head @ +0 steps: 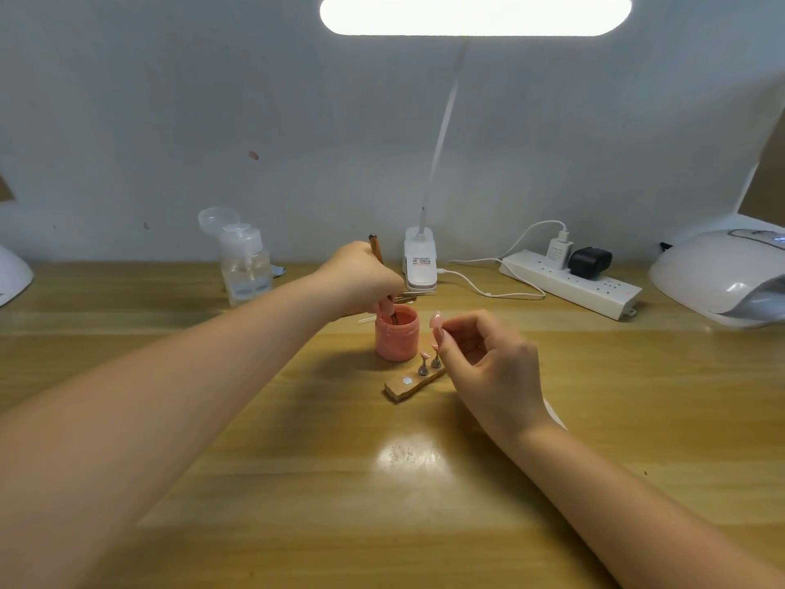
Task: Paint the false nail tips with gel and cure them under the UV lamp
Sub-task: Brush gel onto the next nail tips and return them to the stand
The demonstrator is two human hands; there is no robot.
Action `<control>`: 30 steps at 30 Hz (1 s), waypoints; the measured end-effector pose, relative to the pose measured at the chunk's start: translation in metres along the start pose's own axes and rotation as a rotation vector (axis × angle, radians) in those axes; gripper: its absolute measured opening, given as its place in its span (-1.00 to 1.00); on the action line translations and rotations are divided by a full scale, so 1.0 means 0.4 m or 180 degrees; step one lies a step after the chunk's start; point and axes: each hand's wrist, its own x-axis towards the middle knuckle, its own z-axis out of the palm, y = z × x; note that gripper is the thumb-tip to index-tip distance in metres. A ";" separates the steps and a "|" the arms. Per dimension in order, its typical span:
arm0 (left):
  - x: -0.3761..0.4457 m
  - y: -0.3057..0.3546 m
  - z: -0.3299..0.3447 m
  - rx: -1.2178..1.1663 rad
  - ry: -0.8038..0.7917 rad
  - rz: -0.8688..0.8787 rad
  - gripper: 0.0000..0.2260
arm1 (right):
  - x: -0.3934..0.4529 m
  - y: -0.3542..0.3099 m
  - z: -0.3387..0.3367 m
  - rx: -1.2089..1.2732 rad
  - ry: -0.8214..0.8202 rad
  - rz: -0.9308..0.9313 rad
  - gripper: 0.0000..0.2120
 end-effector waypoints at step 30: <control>-0.252 -0.138 0.018 -0.1553 0.0965 0.2084 -0.84 | 0.016 -0.043 -0.019 0.0563 -0.0047 0.0296 -0.92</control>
